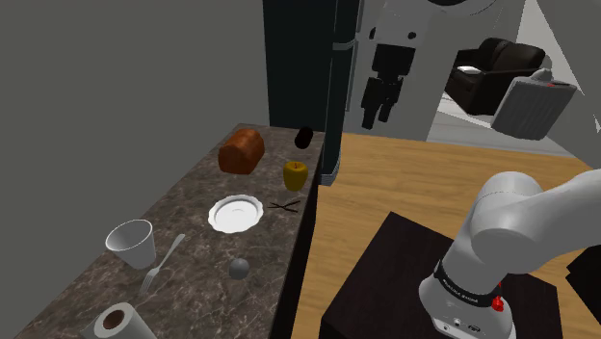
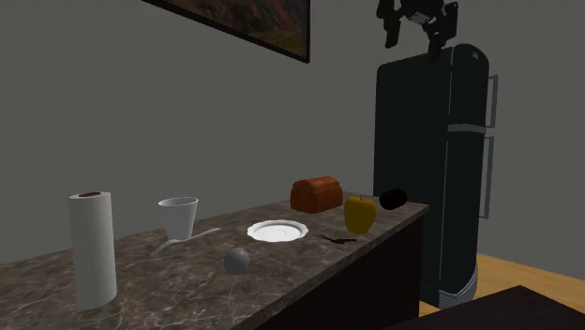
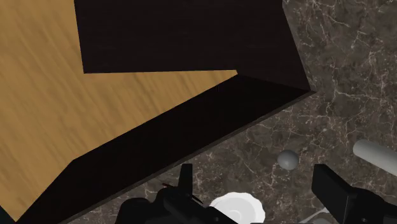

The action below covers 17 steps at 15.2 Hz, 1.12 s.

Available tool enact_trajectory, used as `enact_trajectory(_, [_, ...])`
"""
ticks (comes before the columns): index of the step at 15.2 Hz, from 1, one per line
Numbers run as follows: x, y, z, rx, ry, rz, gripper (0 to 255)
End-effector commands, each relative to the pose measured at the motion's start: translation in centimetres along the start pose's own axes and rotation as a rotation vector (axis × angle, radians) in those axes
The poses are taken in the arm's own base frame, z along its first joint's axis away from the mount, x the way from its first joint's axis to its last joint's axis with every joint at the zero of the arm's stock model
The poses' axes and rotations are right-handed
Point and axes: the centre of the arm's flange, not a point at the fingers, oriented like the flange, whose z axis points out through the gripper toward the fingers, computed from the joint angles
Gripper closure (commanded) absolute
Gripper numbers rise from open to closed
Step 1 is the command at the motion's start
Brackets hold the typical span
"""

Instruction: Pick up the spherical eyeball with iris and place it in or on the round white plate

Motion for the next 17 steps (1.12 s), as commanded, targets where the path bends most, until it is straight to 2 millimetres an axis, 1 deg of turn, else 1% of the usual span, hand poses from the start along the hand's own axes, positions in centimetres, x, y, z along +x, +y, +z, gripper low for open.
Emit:
enact_trajectory(1, [0.0,0.0,0.0,0.000,0.000,0.000,0])
enact_trajectory(17, [8.3,-11.8,16.5,-0.092,0.004,-0.037,0])
